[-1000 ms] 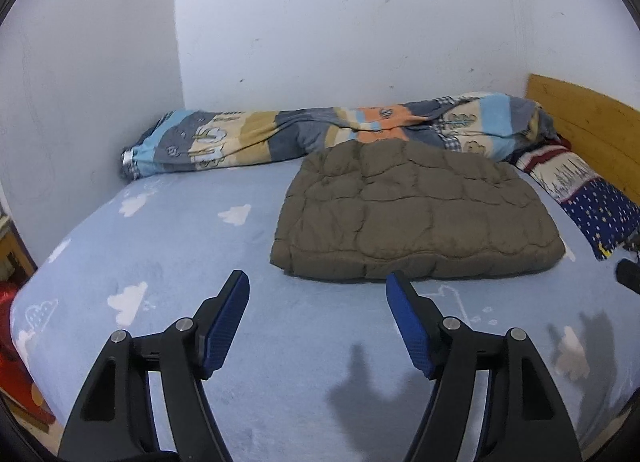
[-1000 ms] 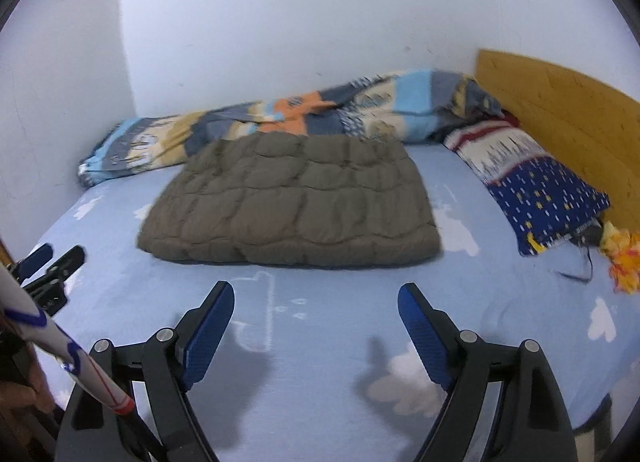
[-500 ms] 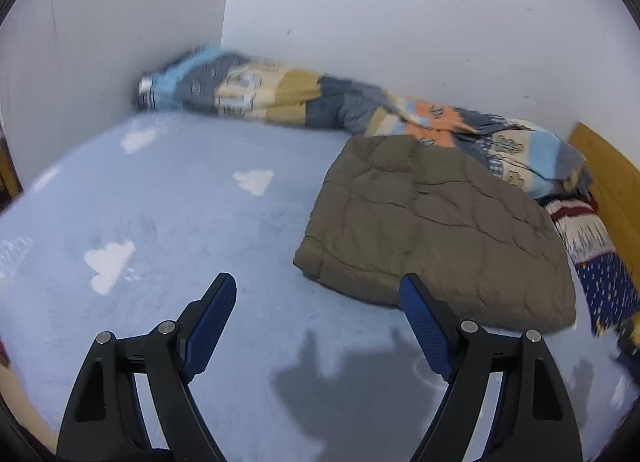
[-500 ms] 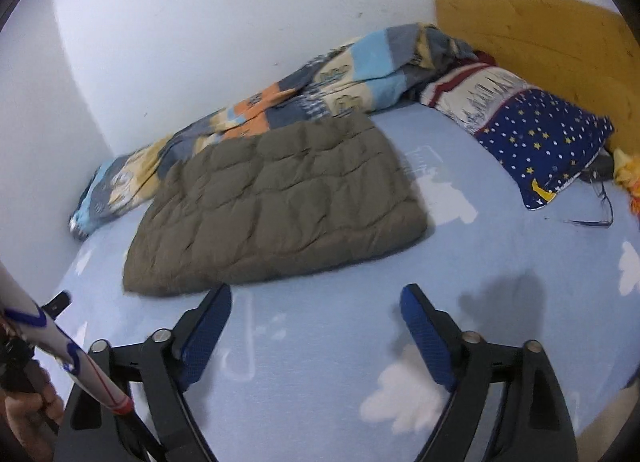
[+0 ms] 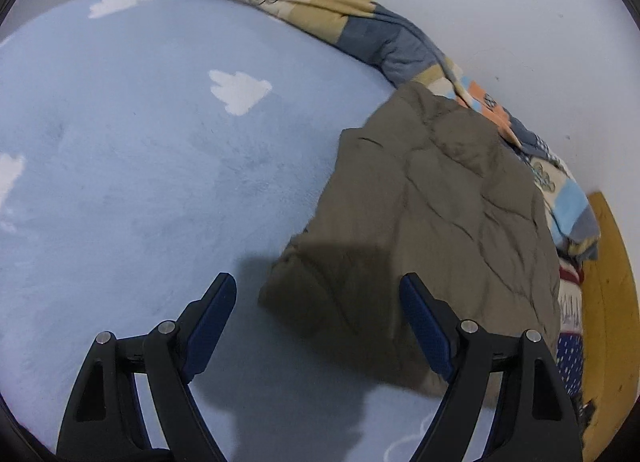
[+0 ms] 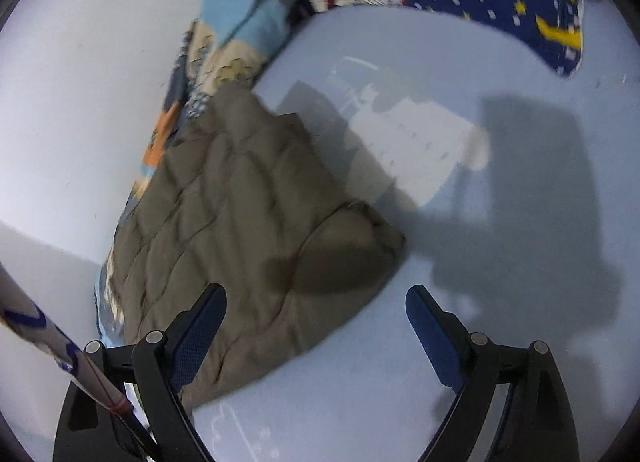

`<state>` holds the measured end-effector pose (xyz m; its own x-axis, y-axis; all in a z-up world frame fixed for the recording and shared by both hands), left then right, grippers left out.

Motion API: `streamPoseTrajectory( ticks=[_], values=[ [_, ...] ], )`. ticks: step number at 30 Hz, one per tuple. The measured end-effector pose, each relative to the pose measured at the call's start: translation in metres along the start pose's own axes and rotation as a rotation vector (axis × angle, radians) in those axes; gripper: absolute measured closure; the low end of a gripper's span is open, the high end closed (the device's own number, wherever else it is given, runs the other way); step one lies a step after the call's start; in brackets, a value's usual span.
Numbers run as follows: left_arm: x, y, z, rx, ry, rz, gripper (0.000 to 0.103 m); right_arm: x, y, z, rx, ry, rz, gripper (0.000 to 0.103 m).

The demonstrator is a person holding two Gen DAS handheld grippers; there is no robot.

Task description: Fold large clothes

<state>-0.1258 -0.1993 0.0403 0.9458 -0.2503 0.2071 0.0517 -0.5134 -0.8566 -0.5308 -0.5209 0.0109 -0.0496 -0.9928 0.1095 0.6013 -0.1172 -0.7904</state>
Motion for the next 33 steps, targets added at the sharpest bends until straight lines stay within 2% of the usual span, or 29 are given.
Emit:
streamPoseTrajectory(
  ticks=[4,5,7,9,12,14,17,23,25,26,27,28,30,32,33],
  values=[
    [0.012,0.02,0.0,-0.103,-0.032,0.003,0.022,0.015,0.025,-0.011,0.099,0.092,0.019,0.009],
    [0.013,0.023,-0.003,-0.12,-0.022,-0.002,0.034,0.018,0.031,-0.011,0.11,0.098,0.031,0.016],
    [0.014,0.021,-0.013,-0.08,0.036,-0.031,0.051,0.021,0.038,-0.008,0.116,0.088,0.029,0.032],
    [0.013,0.012,-0.03,0.012,0.117,-0.073,0.064,0.023,0.033,0.002,0.082,0.047,0.008,0.055],
    [0.007,-0.007,-0.044,0.06,0.166,-0.119,0.069,0.02,0.02,0.025,-0.034,-0.069,-0.033,0.066],
    [-0.001,-0.022,-0.049,0.078,0.192,-0.137,0.069,0.014,0.007,0.042,-0.101,-0.152,-0.07,0.069],
    [-0.017,-0.046,-0.049,0.1,0.221,-0.152,0.07,-0.001,-0.013,0.055,-0.126,-0.197,-0.082,0.07],
    [-0.061,-0.086,-0.03,0.086,0.213,-0.154,0.069,-0.033,-0.057,0.045,-0.102,-0.177,-0.042,0.07],
    [-0.071,-0.093,-0.019,0.116,0.206,-0.156,0.06,-0.048,-0.068,0.035,-0.101,-0.16,-0.022,0.069],
    [-0.075,-0.099,-0.012,0.156,0.192,-0.178,0.058,-0.056,-0.072,0.025,-0.106,-0.143,-0.003,0.064],
    [-0.076,-0.108,-0.004,0.207,0.167,-0.221,0.053,-0.06,-0.071,0.017,-0.117,-0.119,0.024,0.055],
    [-0.075,-0.114,0.0,0.225,0.154,-0.246,0.05,-0.065,-0.071,0.005,-0.132,-0.086,0.051,0.053],
    [-0.072,-0.129,0.005,0.255,0.145,-0.306,0.048,-0.067,-0.071,-0.013,-0.147,-0.017,0.094,0.039],
    [-0.073,-0.135,-0.002,0.297,0.186,-0.344,0.047,-0.067,-0.076,-0.025,-0.154,0.042,0.099,0.036],
    [-0.076,-0.132,-0.009,0.295,0.226,-0.338,0.047,-0.067,-0.083,-0.029,-0.157,0.055,0.078,0.034]
  ],
)
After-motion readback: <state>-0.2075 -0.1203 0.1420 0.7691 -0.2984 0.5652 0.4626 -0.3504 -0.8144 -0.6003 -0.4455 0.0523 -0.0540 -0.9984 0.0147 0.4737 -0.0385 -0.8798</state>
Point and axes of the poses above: each gripper's, at about its wrist camera, not at the fingertips, and y roughly the way its jaws point, z to its left, x to its top, the point moved 6 cm from there along y, roughly the way its jaws point, and after that the axes turned 14 degrees about z, right-handed, at the moved point
